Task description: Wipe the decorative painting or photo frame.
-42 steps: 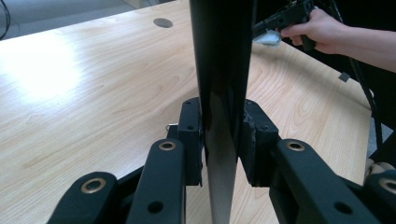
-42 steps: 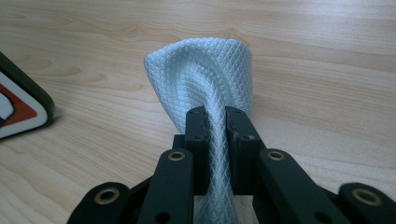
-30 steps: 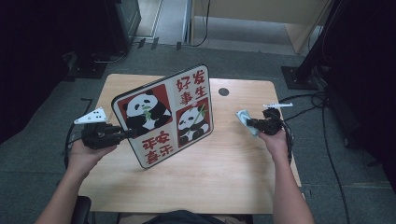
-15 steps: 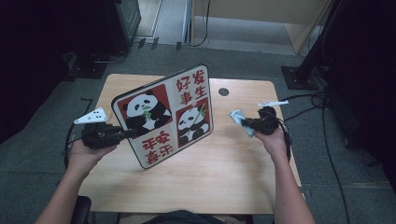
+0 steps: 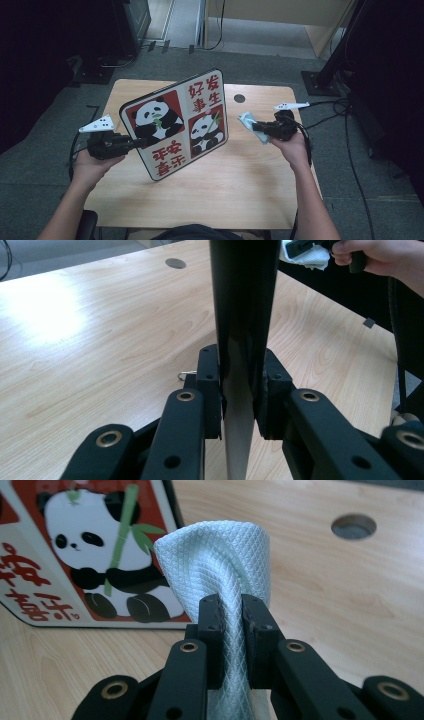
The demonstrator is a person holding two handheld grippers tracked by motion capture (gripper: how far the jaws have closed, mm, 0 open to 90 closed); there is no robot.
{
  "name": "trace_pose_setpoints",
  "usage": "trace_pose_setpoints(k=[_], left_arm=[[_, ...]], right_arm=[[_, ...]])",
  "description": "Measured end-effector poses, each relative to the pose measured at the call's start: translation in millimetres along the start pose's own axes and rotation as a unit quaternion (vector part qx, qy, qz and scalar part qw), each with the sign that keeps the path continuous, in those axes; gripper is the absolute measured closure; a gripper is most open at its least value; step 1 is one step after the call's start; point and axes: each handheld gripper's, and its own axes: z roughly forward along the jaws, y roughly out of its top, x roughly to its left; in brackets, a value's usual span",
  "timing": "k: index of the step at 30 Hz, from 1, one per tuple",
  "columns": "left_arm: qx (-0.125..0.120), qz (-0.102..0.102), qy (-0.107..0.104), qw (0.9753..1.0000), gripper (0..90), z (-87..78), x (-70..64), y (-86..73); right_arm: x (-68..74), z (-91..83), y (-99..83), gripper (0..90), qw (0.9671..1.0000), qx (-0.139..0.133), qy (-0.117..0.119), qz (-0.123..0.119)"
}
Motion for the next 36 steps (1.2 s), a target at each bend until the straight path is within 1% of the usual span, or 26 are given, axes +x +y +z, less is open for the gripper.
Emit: trace_pose_setpoints(k=[1,2,3,4,7,9,10,11,12,15,18,20,24,26,28,29,31,32,36], left_arm=[[0.000,0.000,0.000,1.0000,76.4,0.0,0.1,0.0],[0.000,-0.001,-0.001,1.0000,76.4,0.0,0.3,0.0],[0.000,-0.001,-0.001,1.0000,76.4,0.0,0.4,0.0],[0.000,-0.001,-0.002,1.0000,76.5,0.0,0.5,-0.1],[0.000,-0.002,-0.001,1.0000,76.5,0.0,0.3,0.0],[0.001,-0.002,-0.002,1.0000,76.7,0.0,0.4,0.2],[0.001,-0.003,-0.002,1.0000,76.7,0.0,0.3,0.2],[0.001,-0.003,-0.002,1.0000,76.8,-0.1,0.3,0.2],[0.001,-0.003,-0.002,1.0000,76.9,-0.1,0.2,0.3],[0.001,-0.004,-0.004,1.0000,77.2,-0.3,0.0,0.2],[-0.003,-0.003,-0.010,0.9999,77.6,-0.6,0.2,-0.5],[-0.003,-0.005,-0.008,0.9999,77.6,-0.5,-0.2,-0.3],[-0.003,-0.007,-0.007,0.9999,77.6,-0.3,-0.4,0.0],[-0.003,-0.007,-0.007,0.9999,77.7,-0.4,-0.6,0.0],[-0.003,-0.007,-0.008,0.9999,77.8,-0.5,-0.4,0.0],[-0.003,-0.006,-0.007,1.0000,77.8,-0.5,-0.5,0.1],[-0.003,-0.007,-0.007,0.9999,77.8,-0.6,-0.7,0.1],[-0.002,-0.007,-0.007,1.0000,77.7,-0.6,-0.8,0.2],[-0.001,-0.007,-0.007,1.0000,77.8,-0.7,-1.1,0.2]], right_arm=[[0.9,-1.1,0.9,81.3,0.9999,-0.005,0.001,-0.010],[1.9,-2.2,2.6,81.3,0.9998,-0.012,0.009,-0.015],[2.6,-3.1,4.5,81.3,0.9997,-0.012,0.018,-0.014],[3.1,-3.9,6.0,81.3,0.9995,-0.010,0.025,-0.016],[7.4,-6.2,11.8,81.4,0.9985,-0.001,0.042,-0.036],[11.2,-8.1,15.8,81.4,0.9976,0.002,0.049,-0.049],[13.3,-9.0,18.0,81.5,0.9972,0.003,0.055,-0.051],[16.0,-10.4,21.1,81.4,0.9963,0.002,0.063,-0.059],[17.8,-11.3,23.2,81.5,0.9960,0.004,0.066,-0.061],[26.7,-13.9,33.0,81.4,0.9936,0.010,0.084,-0.075],[34.6,-16.5,41.2,81.4,0.9911,0.012,0.105,-0.080],[39.9,-17.5,47.0,81.4,0.9891,0.011,0.119,-0.086],[46.2,-17.5,53.7,81.4,0.9882,0.011,0.122,-0.092],[54.2,-16.1,62.3,81.4,0.9861,0.013,0.133,-0.099],[56.1,-15.9,64.4,81.4,0.9856,0.014,0.135,-0.101],[61.1,-14.8,71.0,81.4,0.9844,0.016,0.139,-0.106],[63.4,-14.7,73.1,81.4,0.9841,0.017,0.141,-0.107],[70.0,-14.5,79.7,81.4,0.9825,0.020,0.146,-0.114],[82.9,-14.1,91.2,81.4,0.9802,0.023,0.149,-0.128]])
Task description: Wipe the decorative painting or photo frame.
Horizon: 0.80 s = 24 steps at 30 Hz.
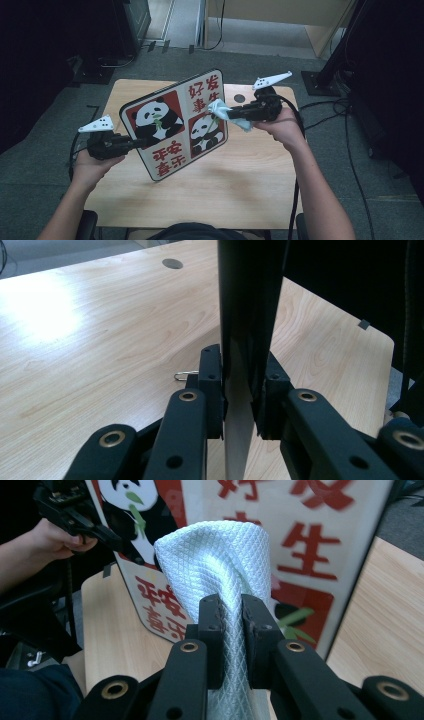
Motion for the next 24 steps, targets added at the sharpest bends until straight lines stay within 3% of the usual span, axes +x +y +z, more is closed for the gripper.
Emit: trace_pose_setpoints(k=[8,24], left_arm=[[0.000,0.004,0.001,1.0000,77.3,-0.1,-0.1,-0.1],[-0.005,0.000,0.000,1.0000,75.1,-3.5,1.2,0.4]], right_arm=[[17.2,9.4,34.2,81.5,0.9998,0.010,0.012,-0.011],[54.3,32.7,102.5,81.6,0.9969,0.015,0.035,-0.069]])
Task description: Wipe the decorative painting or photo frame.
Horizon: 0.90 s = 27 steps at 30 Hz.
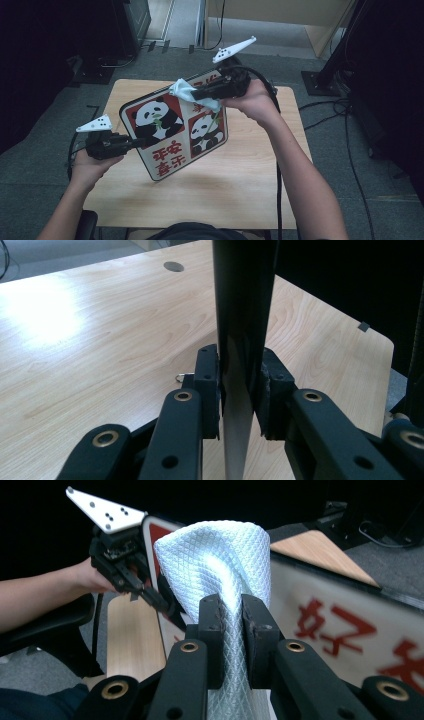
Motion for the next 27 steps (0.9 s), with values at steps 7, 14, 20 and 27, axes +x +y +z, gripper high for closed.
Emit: trace_pose_setpoints(k=[7,14,20,27], left_arm=[[-0.003,0.000,0.003,1.0000,77.4,-3.4,-0.3,-0.3],[-0.004,-0.001,-0.001,1.0000,77.9,-3.3,0.5,-0.2],[-0.003,0.001,0.000,1.0000,77.9,-3.4,0.2,0.0],[-0.002,0.006,0.001,1.0000,77.8,-3.3,0.1,0.5]], right_arm=[[4.6,13.8,23.3,81.7,0.9999,-0.005,0.005,-0.010],[10.7,38.0,44.6,81.7,0.9995,0.010,0.017,-0.024],[17.8,64.0,60.8,81.6,0.9987,0.022,0.027,-0.036],[29.0,93.3,73.5,81.6,0.9978,0.033,0.036,-0.046]])
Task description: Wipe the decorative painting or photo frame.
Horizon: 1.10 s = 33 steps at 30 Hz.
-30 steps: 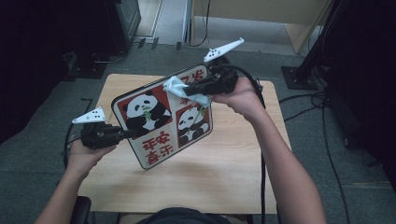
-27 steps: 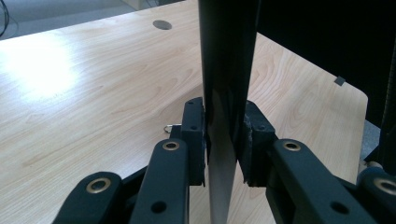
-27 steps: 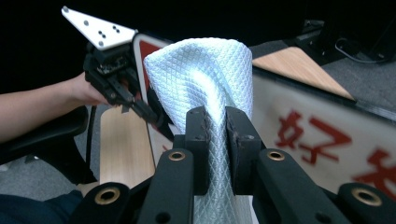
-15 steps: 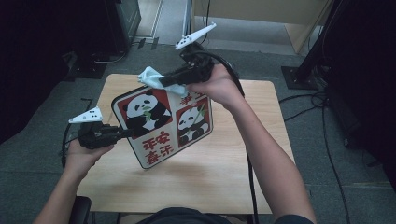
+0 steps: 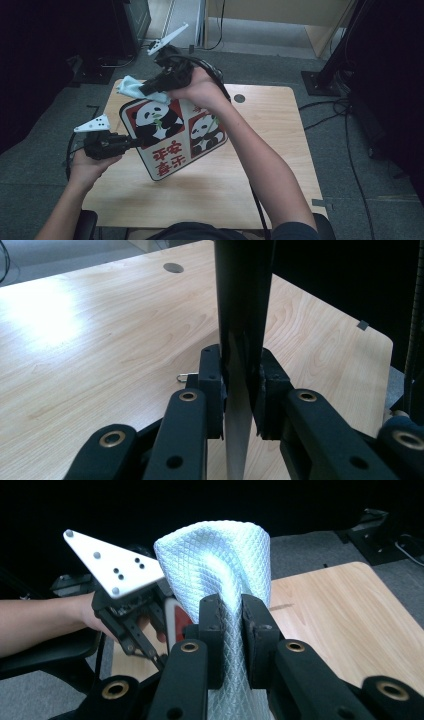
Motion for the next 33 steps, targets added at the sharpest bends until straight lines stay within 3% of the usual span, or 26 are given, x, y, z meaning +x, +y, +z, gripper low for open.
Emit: trace_pose_setpoints(k=[5,11,22,33], left_arm=[[0.000,0.001,0.000,1.0000,77.8,0.0,-0.2,0.0],[0.002,0.002,0.000,1.0000,77.8,-0.1,0.2,0.3],[0.003,0.002,0.002,1.0000,77.7,0.0,-0.5,0.4],[0.003,0.003,0.003,1.0000,77.7,-0.1,-0.1,0.5]], right_arm=[[7.5,21.8,8.9,81.5,0.9998,0.013,0.008,-0.008],[11.5,34.3,13.2,81.5,0.9996,0.023,0.013,-0.010],[10.8,34.1,11.5,81.5,0.9996,0.024,0.011,-0.005],[-1.4,24.4,3.7,81.4,0.9998,0.016,0.001,0.010]])
